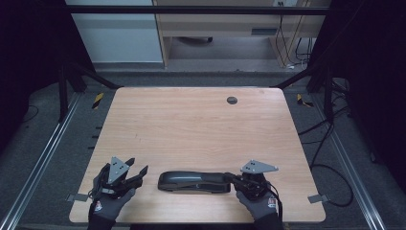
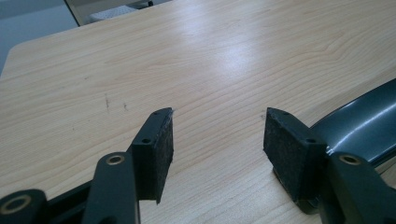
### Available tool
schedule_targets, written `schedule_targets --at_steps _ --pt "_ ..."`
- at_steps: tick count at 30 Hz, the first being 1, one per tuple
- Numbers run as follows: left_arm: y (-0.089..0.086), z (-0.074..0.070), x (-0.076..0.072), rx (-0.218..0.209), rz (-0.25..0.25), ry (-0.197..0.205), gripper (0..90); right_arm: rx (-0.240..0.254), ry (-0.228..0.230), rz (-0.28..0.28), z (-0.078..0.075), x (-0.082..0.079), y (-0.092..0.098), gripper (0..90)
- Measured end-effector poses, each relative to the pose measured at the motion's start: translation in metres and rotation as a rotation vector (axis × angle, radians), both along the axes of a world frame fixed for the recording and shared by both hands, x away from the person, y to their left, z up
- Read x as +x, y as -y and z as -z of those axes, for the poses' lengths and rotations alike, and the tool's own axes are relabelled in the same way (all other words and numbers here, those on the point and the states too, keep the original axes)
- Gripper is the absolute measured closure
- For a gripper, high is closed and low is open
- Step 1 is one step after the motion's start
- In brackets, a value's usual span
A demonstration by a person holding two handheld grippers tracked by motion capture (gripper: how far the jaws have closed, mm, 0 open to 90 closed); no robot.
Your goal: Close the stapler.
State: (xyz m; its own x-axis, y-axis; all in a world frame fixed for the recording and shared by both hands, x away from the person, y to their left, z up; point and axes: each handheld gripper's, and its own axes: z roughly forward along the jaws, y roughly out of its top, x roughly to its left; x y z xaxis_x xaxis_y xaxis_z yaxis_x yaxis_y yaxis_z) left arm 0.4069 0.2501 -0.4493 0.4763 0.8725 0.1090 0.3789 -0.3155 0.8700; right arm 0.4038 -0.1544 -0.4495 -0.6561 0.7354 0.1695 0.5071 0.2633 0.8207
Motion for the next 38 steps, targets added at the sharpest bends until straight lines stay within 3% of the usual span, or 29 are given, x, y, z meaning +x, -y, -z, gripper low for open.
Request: schedule_targets --at_steps 6,12,15,21,27,35,38 --pt "-0.001 0.001 0.001 0.0 -0.003 -0.006 42.0 0.105 0.05 -0.026 -0.01 -0.002 0.006 88.4" --pt "0.0 0.002 0.002 0.0 -0.001 -0.013 41.4 0.086 0.06 -0.005 -0.011 0.0 0.005 83.2" --pt "0.0 0.004 0.003 0.003 0.001 -0.019 41.2 0.099 0.073 0.012 -0.012 0.001 0.01 78.8" --pt "-0.002 0.007 0.006 0.009 -0.001 -0.034 40.3 0.067 0.125 0.126 -0.009 0.007 0.035 59.7" --pt "-0.007 0.012 0.01 0.008 -0.012 -0.056 37.6 -0.005 0.073 0.248 0.007 0.021 0.065 46.1" --pt "-0.019 0.018 0.018 0.009 -0.034 -0.082 34.6 -0.063 -0.001 0.359 0.024 0.028 0.104 38.1" --pt "-0.023 0.022 0.021 0.017 -0.038 -0.094 33.8 -0.088 -0.009 0.39 0.03 0.03 0.116 36.8"
